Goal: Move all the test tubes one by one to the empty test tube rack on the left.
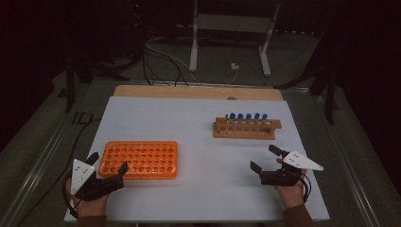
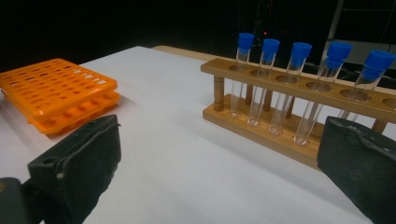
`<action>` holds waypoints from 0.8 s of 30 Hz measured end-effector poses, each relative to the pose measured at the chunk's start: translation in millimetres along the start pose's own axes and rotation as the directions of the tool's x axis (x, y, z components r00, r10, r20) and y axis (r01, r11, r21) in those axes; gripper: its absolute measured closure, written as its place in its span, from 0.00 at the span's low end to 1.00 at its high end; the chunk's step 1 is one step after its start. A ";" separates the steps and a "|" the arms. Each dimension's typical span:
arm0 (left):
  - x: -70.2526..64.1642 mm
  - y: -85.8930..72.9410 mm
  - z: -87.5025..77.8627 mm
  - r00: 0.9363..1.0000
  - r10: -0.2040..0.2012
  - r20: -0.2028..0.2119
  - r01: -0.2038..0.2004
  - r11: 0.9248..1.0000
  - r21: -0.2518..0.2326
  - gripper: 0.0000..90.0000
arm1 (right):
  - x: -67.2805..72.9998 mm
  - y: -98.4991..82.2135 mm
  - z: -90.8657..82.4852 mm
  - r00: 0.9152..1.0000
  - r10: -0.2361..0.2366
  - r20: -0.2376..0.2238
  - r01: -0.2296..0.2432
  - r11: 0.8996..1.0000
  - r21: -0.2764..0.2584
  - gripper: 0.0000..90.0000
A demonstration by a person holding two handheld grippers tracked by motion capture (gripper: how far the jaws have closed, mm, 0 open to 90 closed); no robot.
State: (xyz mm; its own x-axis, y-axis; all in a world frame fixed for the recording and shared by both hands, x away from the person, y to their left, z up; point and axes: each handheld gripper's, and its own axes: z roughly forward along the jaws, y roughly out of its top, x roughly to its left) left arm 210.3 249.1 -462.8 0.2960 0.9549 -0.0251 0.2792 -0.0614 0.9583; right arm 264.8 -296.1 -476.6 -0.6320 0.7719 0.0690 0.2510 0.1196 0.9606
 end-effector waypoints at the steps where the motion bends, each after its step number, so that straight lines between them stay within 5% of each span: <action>1: -1.5 -0.1 0.7 1.000 0.006 0.001 -0.006 1.000 0.003 0.00 | -0.2 0.0 -0.3 1.000 0.001 0.001 -0.001 1.000 0.000 0.00; 6: -6.4 -0.3 2.3 0.999 0.035 0.004 -0.036 0.999 0.019 0.00 | -0.4 -0.2 0.0 1.000 -0.001 0.005 0.001 1.000 0.004 0.00; 18: -6.3 -2.2 1.4 1.000 0.024 -0.015 -0.024 1.000 0.021 0.01 | 3.4 3.3 -0.5 1.000 -0.007 0.004 0.007 1.000 0.009 0.00; 24: -6.8 -3.0 -0.9 1.000 0.017 -0.019 -0.017 1.000 0.019 0.01 | -1.6 24.3 -2.9 1.000 0.007 0.015 -0.007 1.000 -0.006 0.00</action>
State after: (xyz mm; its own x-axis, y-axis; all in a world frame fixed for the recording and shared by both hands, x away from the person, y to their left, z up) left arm 206.6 243.1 -465.3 0.2830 0.9591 -0.0029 0.2914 -0.0831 0.9530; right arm 269.7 -296.2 -452.5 -0.6191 0.7820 0.0719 0.2511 0.1103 0.9617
